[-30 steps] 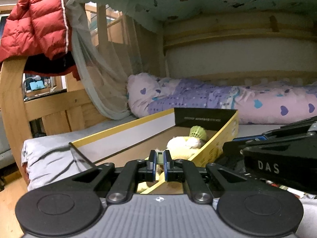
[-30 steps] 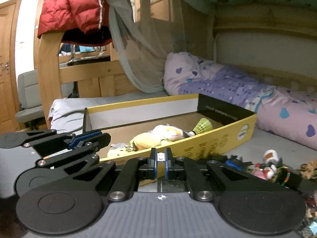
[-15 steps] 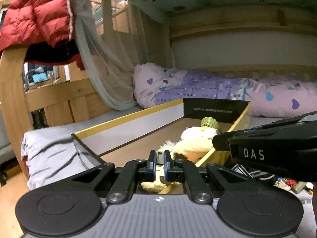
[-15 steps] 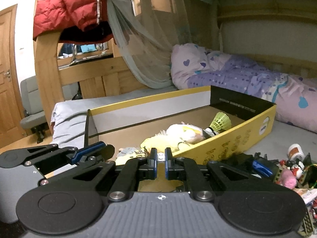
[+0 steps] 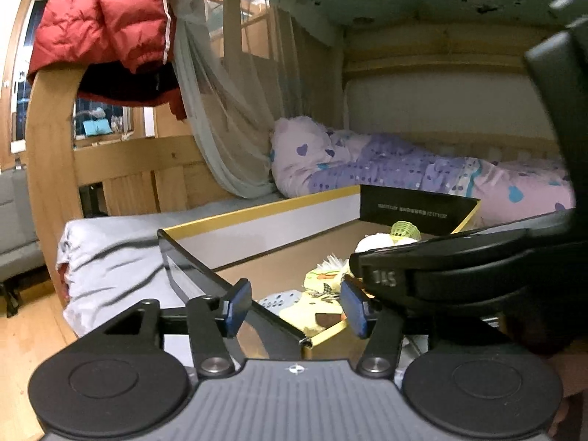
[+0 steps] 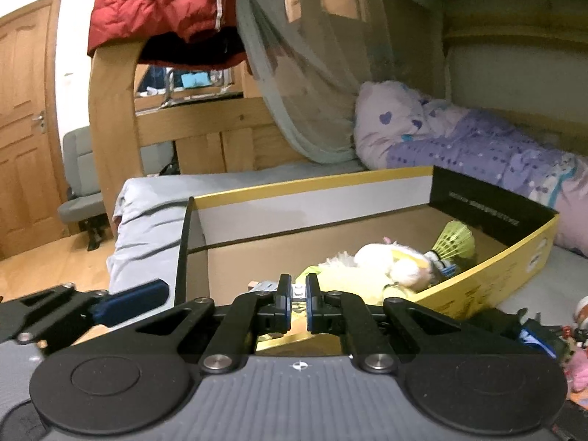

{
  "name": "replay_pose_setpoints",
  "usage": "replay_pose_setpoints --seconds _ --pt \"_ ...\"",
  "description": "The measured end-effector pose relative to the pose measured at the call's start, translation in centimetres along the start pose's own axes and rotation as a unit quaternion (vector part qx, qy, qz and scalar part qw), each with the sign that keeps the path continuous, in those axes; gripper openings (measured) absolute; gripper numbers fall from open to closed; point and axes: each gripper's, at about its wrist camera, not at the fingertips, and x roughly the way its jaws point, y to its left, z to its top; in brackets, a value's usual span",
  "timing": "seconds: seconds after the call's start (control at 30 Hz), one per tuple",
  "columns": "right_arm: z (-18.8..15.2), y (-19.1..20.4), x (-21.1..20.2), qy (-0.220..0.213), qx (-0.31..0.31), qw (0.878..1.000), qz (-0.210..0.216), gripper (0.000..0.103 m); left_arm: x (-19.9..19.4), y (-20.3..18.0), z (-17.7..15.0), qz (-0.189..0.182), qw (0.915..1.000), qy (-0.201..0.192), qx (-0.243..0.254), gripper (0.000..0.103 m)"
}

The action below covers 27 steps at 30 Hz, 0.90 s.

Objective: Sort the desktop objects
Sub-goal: 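Open both grippers above the yellow box to drop the pieces, then move both open grippers back toward the LEGO pile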

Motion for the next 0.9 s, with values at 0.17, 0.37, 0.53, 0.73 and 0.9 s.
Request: replay_pose_setpoints --seconds 0.17,0.37,0.53,0.73,0.9 --pt "-0.2 0.8 0.7 0.012 -0.013 1.0 0.017 0.009 -1.3 0.1 -0.8 0.006 0.9999 0.007 -0.005 0.058" --pt "-0.4 2.1 1.0 0.02 -0.034 0.998 0.043 0.009 -2.4 0.7 -1.3 0.007 0.9998 0.006 -0.016 0.058" --pt "-0.6 2.8 1.4 0.033 -0.039 0.997 0.052 0.011 -2.4 1.3 -1.7 0.002 0.9994 0.021 -0.028 0.058" --pt "-0.9 3.1 1.7 0.04 -0.035 0.998 0.044 0.016 -2.6 1.9 -1.9 0.001 0.9989 0.027 -0.039 0.059" --pt "-0.7 3.0 1.0 0.037 -0.032 0.998 0.04 0.017 -3.3 2.0 -1.7 0.0 0.9987 0.025 -0.045 0.059"
